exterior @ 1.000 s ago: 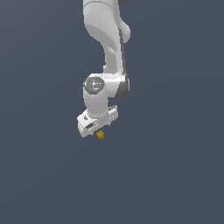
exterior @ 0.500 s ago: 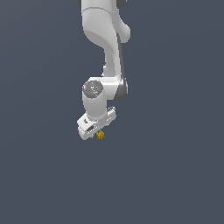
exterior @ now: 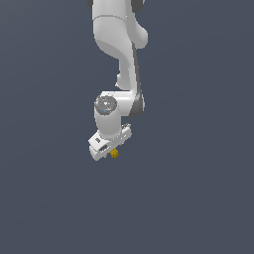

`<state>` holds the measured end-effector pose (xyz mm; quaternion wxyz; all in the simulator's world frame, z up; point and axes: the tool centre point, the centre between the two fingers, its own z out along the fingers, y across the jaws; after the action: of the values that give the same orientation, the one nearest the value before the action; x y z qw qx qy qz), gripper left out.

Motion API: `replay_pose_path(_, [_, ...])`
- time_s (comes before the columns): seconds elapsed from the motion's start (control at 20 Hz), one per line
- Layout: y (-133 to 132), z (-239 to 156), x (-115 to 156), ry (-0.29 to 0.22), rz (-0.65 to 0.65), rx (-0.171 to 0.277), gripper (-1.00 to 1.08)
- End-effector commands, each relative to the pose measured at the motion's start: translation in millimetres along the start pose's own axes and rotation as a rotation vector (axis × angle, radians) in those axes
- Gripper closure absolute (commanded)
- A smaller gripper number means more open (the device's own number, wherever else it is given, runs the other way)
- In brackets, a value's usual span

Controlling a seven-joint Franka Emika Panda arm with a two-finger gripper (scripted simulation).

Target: Pick up the object and move it to a goal position.

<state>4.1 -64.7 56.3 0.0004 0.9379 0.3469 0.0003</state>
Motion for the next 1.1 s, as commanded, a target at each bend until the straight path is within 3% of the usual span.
replay_pose_path(0.0, [-0.8,13.7,-0.6,-0.001,-0.001,0.001,-0.92])
replay_pose_path(0.4, [0.1,34.4,-0.1,-0.001,-0.003,0.001,-0.92])
replay_pose_path(0.45, [0.1,34.4,-0.1,-0.001,-0.003,0.001,1.08])
replay_pose_path(1.05, [-0.1,33.1,0.8,-0.001,-0.003,0.001,1.08])
